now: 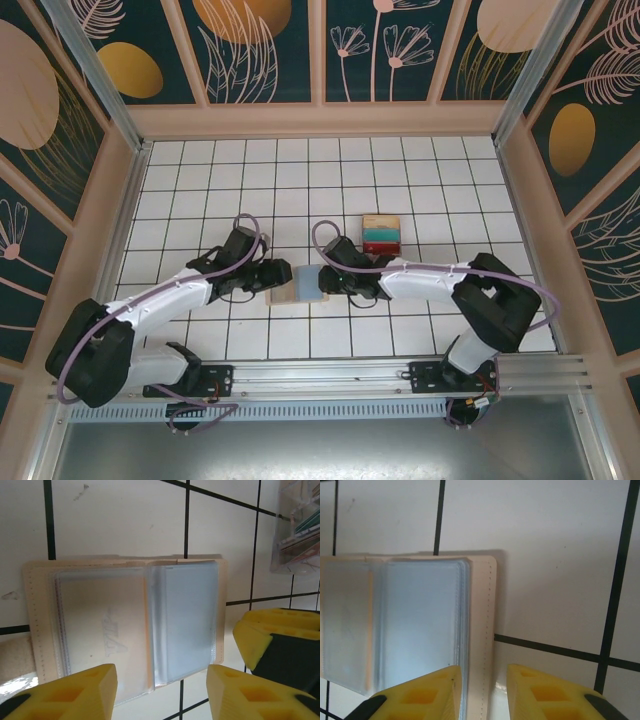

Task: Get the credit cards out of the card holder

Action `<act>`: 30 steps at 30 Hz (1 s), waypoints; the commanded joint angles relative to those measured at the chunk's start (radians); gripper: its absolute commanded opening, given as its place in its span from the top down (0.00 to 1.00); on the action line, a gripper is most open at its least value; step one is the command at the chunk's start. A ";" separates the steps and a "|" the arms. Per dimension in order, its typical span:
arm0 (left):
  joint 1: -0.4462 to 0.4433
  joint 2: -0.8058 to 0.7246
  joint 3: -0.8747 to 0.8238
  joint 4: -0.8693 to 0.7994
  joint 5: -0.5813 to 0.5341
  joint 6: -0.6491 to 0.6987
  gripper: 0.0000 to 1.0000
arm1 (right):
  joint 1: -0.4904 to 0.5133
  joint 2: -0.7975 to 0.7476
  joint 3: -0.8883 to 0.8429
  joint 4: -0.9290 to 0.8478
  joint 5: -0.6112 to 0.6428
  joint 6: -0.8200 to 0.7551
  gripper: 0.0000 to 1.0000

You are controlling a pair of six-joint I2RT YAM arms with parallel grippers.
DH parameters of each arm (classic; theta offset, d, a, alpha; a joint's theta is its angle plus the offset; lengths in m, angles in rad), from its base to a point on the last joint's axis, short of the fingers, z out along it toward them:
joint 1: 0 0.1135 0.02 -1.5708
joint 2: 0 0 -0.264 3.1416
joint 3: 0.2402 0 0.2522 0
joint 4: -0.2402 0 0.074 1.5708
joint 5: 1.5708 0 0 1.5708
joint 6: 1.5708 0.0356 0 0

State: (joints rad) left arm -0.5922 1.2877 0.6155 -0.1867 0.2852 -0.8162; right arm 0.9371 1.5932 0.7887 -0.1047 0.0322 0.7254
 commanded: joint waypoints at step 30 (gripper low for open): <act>-0.011 0.098 0.011 -0.055 -0.134 0.023 0.54 | 0.020 0.093 0.010 0.030 -0.045 0.039 0.84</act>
State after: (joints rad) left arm -0.5972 1.4014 0.6155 -0.2146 0.1814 -0.7971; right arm 0.9401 1.6566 0.7891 -0.0765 0.0063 0.7467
